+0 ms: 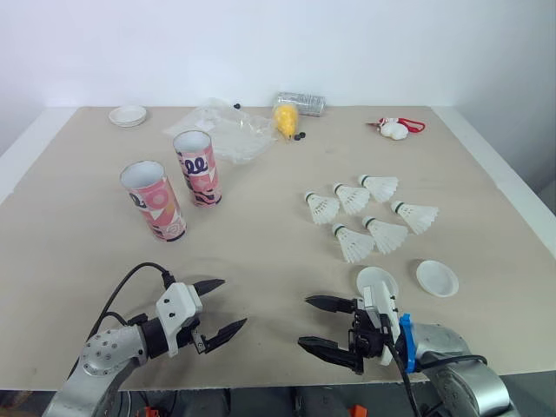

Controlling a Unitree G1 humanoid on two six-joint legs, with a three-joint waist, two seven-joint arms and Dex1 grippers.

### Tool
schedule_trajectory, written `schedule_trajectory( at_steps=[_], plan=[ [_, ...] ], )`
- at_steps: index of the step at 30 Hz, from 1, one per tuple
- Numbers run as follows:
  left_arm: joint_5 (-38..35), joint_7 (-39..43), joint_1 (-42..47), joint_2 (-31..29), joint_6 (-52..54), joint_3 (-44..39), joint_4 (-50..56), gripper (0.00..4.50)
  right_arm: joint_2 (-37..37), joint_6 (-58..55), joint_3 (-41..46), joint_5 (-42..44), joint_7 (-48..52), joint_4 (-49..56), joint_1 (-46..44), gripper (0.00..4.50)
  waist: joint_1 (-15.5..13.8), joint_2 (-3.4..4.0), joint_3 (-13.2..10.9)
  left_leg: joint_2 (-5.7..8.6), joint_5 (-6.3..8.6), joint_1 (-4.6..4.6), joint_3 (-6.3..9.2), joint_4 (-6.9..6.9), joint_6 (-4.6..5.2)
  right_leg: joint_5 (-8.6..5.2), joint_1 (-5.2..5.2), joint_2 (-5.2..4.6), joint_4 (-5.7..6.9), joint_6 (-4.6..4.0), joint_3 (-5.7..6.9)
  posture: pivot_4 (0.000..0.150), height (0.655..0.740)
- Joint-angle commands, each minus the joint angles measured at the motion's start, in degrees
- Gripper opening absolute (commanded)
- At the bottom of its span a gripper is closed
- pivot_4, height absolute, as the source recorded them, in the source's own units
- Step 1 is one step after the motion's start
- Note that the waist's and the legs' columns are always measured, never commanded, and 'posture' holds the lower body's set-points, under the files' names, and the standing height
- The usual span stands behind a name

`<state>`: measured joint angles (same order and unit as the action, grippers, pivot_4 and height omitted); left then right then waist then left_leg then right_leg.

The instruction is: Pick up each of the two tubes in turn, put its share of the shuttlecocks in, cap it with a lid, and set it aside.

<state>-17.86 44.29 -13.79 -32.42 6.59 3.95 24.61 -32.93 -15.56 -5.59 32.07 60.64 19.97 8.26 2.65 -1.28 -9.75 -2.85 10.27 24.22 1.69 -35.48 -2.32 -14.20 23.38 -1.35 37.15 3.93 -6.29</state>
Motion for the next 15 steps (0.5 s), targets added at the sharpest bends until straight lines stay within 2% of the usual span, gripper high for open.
schedule_trajectory(
  at_steps=[1,15],
  plan=[
    [0.12,0.28,0.8,-0.28,-0.61,-0.32,1.72,4.5,0.28,1.58,0.6,-0.02,0.42,0.48,0.14,4.42,0.0,0.0,0.0,0.0,0.0,0.0,0.0,0.0,0.0,0.0,0.0,0.0,0.0,0.0,0.0,0.15,0.74],
    [-1.45,1.3,2.83,0.15,0.08,-0.46,1.0,4.5,1.09,-0.32,1.21,1.23,-2.11,2.64,-1.86,4.42,-0.01,0.0,0.0,0.0,0.0,0.0,0.0,-0.01,0.0,0.01,-0.01,0.0,0.0,0.0,0.0,0.15,0.74]
  ],
)
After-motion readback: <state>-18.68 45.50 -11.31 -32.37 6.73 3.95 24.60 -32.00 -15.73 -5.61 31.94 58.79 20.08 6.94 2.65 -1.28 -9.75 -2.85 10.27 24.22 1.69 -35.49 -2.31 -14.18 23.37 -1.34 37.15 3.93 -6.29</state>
